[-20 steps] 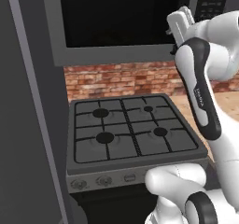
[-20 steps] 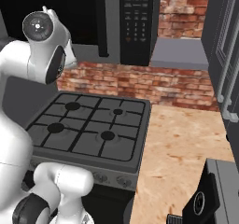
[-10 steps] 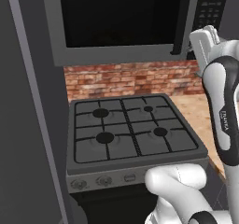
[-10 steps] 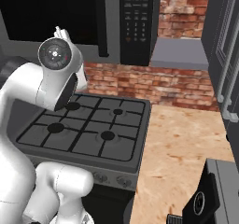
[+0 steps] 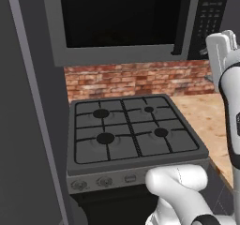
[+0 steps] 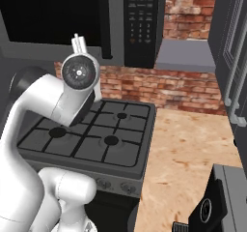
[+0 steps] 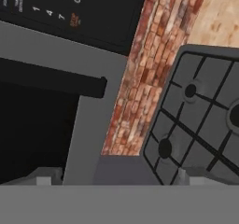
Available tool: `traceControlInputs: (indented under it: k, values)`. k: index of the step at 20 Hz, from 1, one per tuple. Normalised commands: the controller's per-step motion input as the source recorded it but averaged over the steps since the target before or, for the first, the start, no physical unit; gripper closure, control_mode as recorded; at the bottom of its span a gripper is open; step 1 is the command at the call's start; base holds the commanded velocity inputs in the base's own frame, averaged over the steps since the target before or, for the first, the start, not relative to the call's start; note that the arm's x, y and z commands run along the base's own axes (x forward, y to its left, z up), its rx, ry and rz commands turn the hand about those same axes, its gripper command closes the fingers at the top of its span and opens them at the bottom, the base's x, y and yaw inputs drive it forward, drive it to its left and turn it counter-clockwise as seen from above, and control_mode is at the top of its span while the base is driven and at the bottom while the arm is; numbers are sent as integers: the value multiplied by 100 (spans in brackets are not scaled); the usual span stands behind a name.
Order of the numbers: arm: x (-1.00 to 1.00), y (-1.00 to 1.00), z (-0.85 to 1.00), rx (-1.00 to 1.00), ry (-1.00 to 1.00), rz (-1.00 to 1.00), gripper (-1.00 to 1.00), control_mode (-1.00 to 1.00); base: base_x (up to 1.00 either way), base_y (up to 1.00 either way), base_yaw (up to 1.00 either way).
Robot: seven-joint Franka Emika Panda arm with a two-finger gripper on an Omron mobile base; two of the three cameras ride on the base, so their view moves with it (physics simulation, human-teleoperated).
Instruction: Transport the chicken drumstick from the fridge to the microwave and turn on the microwave.
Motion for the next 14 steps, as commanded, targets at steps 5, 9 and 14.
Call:
traceControlInputs:
  k: [5,9,14]
  values:
    - [0,-22,0,2,0,0,-100,-100,0,0,0]
    - [0,-18,0,0,0,0,100,-100,0,0,0]
    - [0,-33,0,3,-2,-5,100,-100,0,0,0]
